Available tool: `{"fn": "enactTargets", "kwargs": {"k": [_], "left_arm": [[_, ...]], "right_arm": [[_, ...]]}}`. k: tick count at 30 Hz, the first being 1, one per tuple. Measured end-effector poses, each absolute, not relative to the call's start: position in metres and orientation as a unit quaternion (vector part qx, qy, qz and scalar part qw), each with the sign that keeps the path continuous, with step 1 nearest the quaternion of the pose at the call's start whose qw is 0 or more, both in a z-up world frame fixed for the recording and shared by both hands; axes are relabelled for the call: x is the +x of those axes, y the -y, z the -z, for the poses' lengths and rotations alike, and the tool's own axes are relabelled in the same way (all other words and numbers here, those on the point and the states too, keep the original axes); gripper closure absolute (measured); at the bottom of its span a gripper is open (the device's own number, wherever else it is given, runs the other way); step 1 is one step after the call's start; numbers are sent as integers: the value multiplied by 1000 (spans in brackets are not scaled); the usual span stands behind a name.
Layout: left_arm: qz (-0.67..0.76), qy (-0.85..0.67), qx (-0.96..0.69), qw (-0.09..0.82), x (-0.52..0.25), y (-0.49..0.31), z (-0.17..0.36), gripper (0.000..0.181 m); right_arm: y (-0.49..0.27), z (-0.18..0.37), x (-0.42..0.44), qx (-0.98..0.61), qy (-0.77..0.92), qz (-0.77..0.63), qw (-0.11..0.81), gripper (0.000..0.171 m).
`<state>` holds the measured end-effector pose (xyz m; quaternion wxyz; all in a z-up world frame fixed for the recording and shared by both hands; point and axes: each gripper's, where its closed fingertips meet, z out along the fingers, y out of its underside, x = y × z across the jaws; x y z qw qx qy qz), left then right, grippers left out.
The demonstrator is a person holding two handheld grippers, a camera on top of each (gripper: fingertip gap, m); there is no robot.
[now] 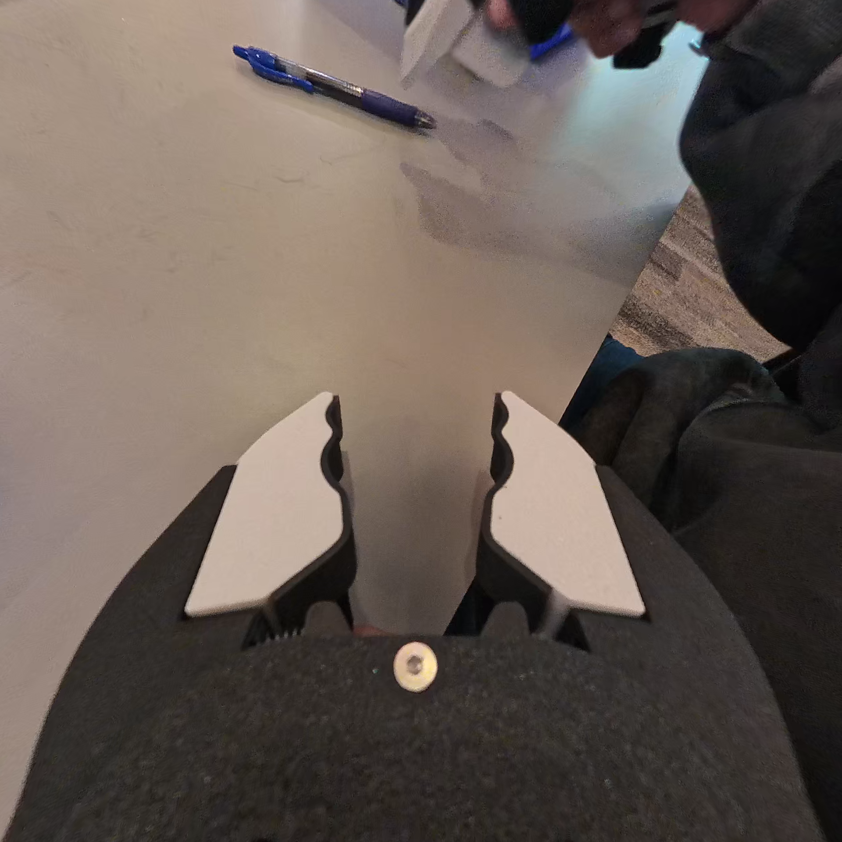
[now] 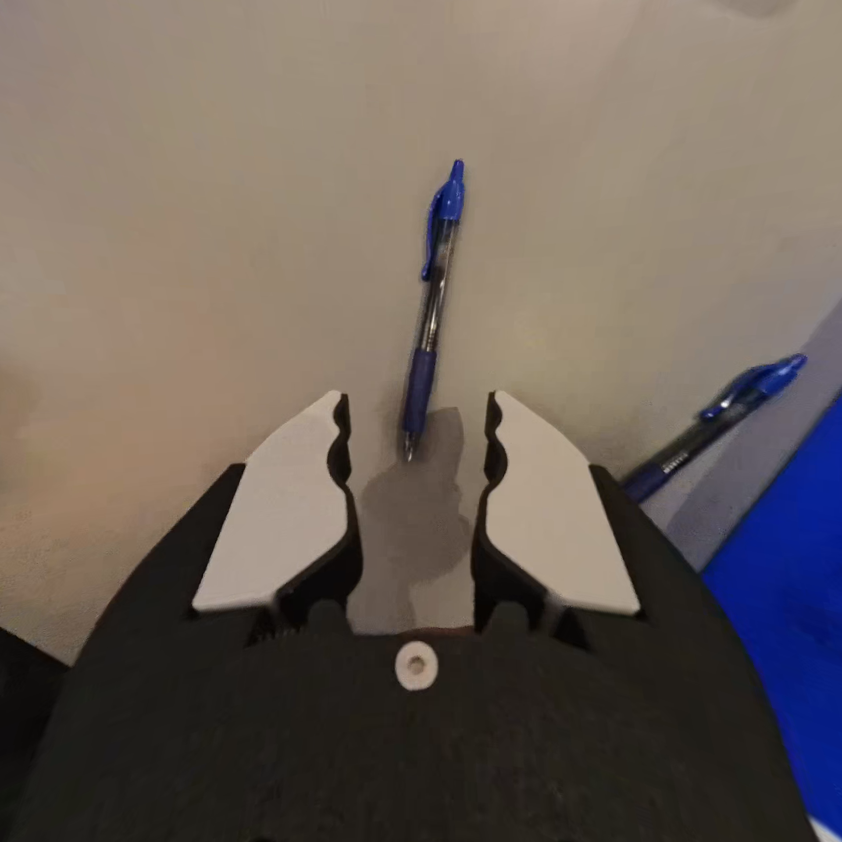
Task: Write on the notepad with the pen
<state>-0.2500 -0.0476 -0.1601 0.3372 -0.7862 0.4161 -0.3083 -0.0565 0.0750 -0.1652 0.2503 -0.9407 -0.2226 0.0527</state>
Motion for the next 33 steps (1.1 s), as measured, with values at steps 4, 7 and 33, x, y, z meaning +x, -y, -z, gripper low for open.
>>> {"fn": "enactTargets", "kwargs": {"k": [4,7,33], "left_arm": [[299,-430,-784,333,-250,51,163,118],[299,-433,-784,330,-251,51,165,118],[318,-431,-781,322,-242,55,156,119]], "right_arm": [[-90,194,-58,-955,207,-55,204,127],[-89,195,-61,-956,216,-52,190,160],[-68,168,265,-981,-50,134,129,159]]}}
